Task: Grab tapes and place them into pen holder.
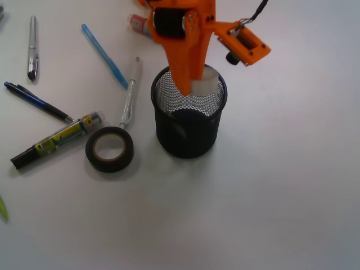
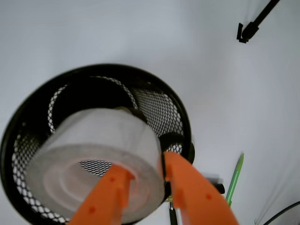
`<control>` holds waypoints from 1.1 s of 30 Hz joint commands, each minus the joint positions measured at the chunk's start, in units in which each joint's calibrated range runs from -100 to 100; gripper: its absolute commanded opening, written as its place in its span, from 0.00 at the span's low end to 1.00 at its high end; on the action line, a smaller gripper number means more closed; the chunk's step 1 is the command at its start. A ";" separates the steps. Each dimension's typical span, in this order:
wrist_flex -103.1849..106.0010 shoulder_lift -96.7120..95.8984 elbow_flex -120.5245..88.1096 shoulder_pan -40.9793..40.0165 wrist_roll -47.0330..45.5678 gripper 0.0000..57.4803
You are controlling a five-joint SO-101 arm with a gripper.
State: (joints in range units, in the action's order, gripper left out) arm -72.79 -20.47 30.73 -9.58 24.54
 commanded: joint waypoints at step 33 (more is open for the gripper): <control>-3.68 9.97 6.77 11.41 -2.25 0.59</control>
State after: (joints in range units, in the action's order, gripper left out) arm -76.16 -12.46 35.13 -2.48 22.44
